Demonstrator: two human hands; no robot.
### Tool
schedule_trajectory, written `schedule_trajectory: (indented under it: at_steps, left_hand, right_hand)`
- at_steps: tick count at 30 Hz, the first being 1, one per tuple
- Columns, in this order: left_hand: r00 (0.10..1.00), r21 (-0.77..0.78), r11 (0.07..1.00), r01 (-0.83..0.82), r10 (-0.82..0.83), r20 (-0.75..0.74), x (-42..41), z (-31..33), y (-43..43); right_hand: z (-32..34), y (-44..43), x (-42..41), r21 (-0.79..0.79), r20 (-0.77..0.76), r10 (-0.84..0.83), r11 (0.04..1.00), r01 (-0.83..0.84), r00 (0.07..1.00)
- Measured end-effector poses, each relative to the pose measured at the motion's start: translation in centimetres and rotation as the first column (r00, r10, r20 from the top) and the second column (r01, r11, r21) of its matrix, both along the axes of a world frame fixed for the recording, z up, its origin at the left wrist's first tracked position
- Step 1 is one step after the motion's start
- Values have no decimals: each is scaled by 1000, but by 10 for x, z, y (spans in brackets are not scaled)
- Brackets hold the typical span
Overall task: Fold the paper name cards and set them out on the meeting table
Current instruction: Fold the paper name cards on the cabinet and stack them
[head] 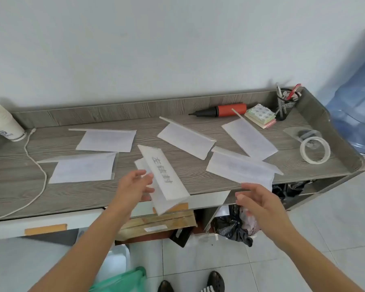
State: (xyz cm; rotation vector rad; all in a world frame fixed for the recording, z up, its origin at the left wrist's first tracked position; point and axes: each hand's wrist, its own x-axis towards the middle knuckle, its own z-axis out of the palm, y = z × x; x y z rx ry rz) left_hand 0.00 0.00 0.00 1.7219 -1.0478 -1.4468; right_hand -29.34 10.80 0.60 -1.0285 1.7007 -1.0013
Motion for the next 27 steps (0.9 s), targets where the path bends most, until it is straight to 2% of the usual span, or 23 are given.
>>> schedule_trajectory:
  at_steps: [4, 8, 13, 17, 23, 27]
  left_hand:
    - [1000, 103, 995, 9, -9, -4, -23, -7, -20]
    - [995, 131, 990, -46, 57, -83, -32, -12, -25]
    - [921, 155, 986, -68, 122, -370, -33, -1, -15]
    - [874, 136, 990, -42, 103, -475, -39, 2, -3]
    - [861, 136, 988, -68, 127, -493, -36, -4, 4]
    - [966, 143, 989, -49, 83, -245, -24, -12, 6]
  right_hand:
    - [-6, -15, 5, 67, -34, 53, 996, -51, 998]
    - [-17, -28, 15, 157, 20, 109, 981, -111, 994]
    - [-21, -48, 33, 226, 156, 154, 956, -187, 976]
    - [-5, -71, 49, 185, 295, 170, 955, -231, 940]
    - [-5, -96, 57, 90, 153, 286, 949, -301, 946]
    - [-8, -116, 53, -6, -114, 338, 940, -341, 934]
